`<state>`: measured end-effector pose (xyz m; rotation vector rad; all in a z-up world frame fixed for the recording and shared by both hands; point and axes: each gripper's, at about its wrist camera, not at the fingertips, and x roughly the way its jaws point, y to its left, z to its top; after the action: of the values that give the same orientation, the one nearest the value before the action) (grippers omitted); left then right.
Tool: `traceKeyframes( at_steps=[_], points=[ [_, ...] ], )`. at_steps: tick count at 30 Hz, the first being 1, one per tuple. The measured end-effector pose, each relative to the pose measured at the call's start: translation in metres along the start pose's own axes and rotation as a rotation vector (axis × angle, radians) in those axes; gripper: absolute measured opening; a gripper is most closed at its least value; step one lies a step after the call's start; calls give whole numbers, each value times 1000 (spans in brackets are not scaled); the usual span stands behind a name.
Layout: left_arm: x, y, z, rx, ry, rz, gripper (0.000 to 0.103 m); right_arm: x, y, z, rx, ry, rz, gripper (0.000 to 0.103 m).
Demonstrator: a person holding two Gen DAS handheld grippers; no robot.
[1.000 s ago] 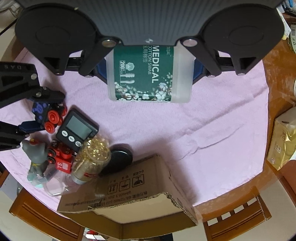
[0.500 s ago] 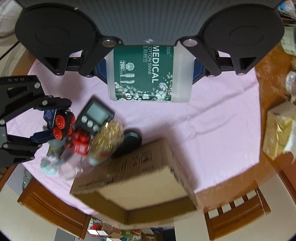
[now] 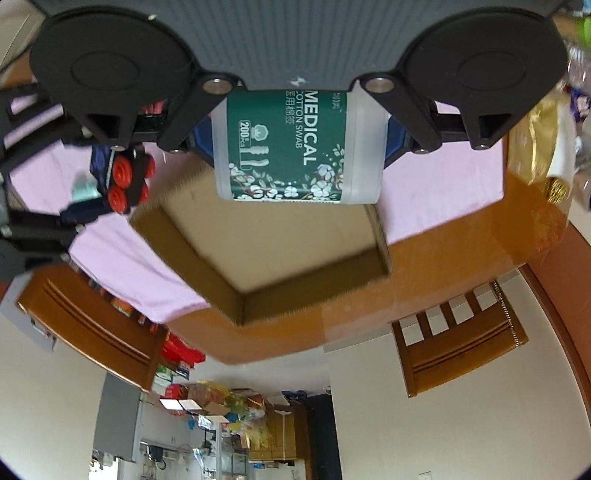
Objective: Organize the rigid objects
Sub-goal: 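Carry the swab tub and toy cube into the box and release both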
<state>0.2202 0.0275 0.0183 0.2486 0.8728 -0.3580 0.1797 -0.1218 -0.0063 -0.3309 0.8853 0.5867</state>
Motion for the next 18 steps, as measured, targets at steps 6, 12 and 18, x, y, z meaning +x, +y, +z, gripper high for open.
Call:
traceKeyframes(
  at_steps=[6, 12, 18],
  points=[
    [55, 3, 37, -27, 18, 43, 83, 15, -32, 20, 15, -32, -33, 57],
    [103, 14, 57, -61, 52, 76, 83, 32, -55, 30, 37, -21, -58, 57],
    [129, 22, 70, -92, -2, 157, 90, 45, -63, 33, 50, 1, -75, 57]
  ],
)
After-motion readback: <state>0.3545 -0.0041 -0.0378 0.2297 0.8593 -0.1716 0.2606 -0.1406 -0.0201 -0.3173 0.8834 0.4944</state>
